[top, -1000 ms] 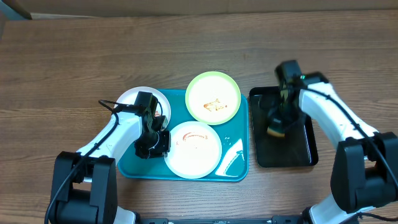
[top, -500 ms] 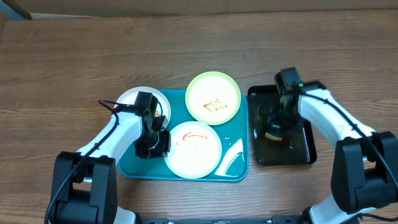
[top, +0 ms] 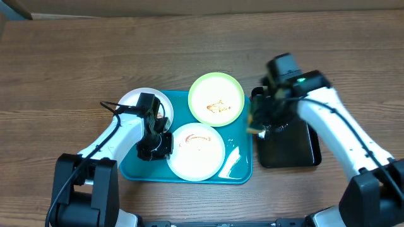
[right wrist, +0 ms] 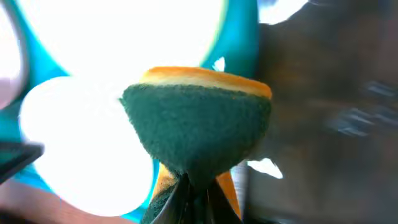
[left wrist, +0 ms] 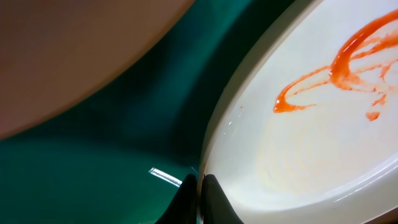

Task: Clean dirty plates on tray and stack at the side
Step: 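Scrub the front white plate with the sponge while left gripper holds it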

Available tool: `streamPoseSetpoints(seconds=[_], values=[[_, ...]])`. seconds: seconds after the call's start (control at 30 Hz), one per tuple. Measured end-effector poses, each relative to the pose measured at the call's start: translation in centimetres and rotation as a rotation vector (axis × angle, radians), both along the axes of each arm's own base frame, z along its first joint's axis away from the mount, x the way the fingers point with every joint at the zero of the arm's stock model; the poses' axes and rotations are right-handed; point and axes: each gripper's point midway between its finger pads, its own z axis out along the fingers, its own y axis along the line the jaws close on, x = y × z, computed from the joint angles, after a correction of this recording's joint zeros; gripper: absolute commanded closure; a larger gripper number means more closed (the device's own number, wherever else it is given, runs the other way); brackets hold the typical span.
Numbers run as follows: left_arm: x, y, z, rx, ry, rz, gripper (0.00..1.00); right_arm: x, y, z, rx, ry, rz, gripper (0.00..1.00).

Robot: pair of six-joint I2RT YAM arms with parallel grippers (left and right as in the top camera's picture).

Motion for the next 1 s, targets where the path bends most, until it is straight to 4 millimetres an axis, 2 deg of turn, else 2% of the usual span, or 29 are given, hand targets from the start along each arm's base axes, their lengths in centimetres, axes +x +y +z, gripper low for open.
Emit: streamPoseSetpoints(seconds=[0.03, 0.07, 0.23, 0.5, 0.7, 1.0], values=[[0.0, 0.0, 0.0, 0.0, 0.0, 0.0, 0.96, -0.3, 2.2, 0.2, 0.026, -0.026, 0.059, 0.96], [0.0, 0.0, 0.0, 0.0, 0.0, 0.0, 0.96, -0.4, 2.8, 0.3, 0.034, -0.033, 0.074, 0.96], [0.0, 0.0, 0.0, -0.001, -0.001, 0.0, 0.96, -1.8, 9.1, 0.6, 0.11, -0.086, 0.185, 0.96], [0.1, 0.0, 0.0, -0.001, -0.003, 0.0, 0.96, -3.5, 16.1, -3.1, 0.157, -0.061, 0.243, 0.96], [0.1, 0.0, 0.0, -0.001, -0.004, 0.0, 0.96, -4.3, 18.8, -3.5, 0.199, -0.065, 0.227, 0.96], [0.1, 0.0, 0.0, -0.001, -0.004, 0.0, 0.96, -5.4, 19.4, -6.1, 0.166, 0.014, 0.169, 0.96]])
